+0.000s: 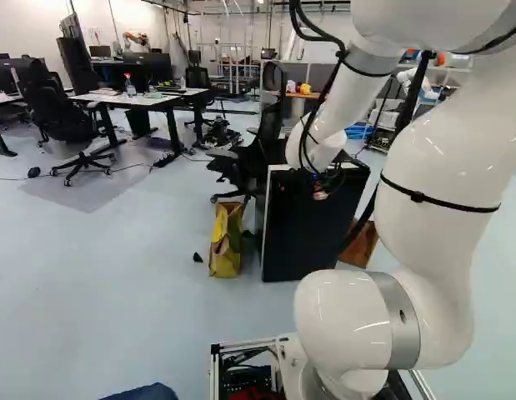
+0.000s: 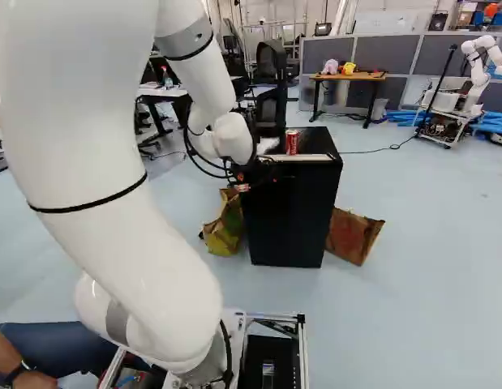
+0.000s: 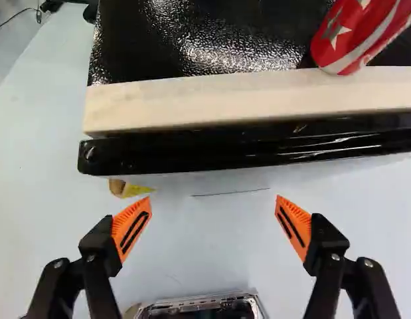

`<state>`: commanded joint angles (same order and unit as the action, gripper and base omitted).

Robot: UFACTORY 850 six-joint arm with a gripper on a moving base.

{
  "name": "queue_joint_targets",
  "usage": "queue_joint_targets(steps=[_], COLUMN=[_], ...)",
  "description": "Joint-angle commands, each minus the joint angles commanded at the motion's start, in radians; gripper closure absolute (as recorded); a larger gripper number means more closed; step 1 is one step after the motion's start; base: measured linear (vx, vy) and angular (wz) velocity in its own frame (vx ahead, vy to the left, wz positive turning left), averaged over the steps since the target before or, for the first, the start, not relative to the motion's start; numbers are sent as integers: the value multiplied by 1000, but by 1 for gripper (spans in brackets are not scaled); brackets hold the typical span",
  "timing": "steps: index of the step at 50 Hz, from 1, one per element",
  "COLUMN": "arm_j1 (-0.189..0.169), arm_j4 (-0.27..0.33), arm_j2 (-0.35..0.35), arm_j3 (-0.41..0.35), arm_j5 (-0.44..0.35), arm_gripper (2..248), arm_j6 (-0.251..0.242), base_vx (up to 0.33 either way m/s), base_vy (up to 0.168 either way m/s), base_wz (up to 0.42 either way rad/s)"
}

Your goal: Grab a drink from the fridge

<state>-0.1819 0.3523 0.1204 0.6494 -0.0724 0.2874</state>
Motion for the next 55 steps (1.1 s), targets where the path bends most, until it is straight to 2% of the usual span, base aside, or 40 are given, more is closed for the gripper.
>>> queue_joint_targets(steps=[14, 25, 43, 55], arm_j1=[-15, -38, -94, -140], arm_j4=[0, 0, -18, -36], arm_j2=[-65, -116, -180, -188], arm_j3=[-71, -125, -190, -197], arm_j5=[-8, -52, -218, -344], arm_gripper=[3, 3, 3, 3], arm_j6=[0, 0, 0, 0], base_vx=[0, 0, 0, 0], base_vy=[0, 0, 0, 0], base_wz=[0, 0, 0, 0])
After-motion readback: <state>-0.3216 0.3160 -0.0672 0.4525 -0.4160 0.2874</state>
